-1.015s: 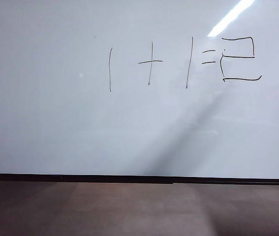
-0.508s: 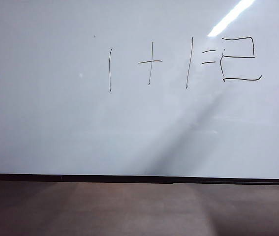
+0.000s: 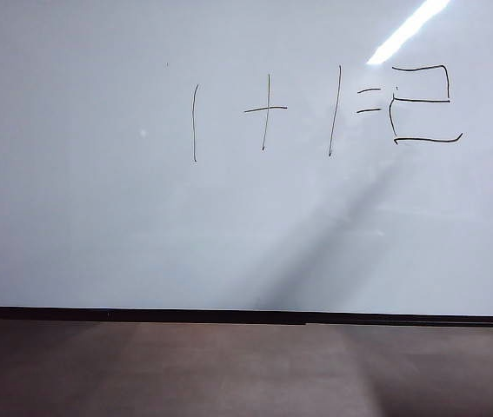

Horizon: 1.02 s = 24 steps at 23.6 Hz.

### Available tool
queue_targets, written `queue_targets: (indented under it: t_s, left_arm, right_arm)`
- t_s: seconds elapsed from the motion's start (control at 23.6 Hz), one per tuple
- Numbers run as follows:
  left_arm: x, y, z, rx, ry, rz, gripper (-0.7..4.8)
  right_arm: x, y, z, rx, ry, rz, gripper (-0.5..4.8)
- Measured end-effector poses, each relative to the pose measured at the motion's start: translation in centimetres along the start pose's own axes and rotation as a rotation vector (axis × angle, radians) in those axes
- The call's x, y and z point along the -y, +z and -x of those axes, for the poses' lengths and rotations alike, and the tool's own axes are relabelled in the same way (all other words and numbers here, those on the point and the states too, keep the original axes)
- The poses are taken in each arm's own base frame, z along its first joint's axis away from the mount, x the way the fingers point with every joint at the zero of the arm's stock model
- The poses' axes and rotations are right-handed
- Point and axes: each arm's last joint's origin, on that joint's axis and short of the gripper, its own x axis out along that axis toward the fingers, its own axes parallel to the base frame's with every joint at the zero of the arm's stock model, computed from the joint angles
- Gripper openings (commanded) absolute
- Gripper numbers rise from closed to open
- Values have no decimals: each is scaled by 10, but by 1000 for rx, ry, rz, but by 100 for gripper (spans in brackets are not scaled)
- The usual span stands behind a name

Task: Reach to the right to find the marker pen, pick it up, and write the answer to the math problem on the whiteboard.

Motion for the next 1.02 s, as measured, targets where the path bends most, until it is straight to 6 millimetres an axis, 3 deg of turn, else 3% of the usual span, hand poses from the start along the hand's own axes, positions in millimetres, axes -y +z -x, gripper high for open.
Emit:
queue_targets:
  t_s: [0.38, 0.63, 0.76, 1.02]
  left_arm:
    - [0, 0, 0, 0, 0, 0, -4]
    - [0, 0, 0, 0, 0, 0, -4]
    - [0, 0, 0, 0, 0, 0, -5]
    - [0, 0, 0, 0, 0, 0, -4]
  right_arm:
    - [0, 0, 0, -1, 3, 88, -6]
    - [-10, -5, -2, -29, 125, 114, -6]
    - [-12, -14, -4, -42, 139, 162, -6]
    - [-2, -46, -10, -86, -32, 166, -6]
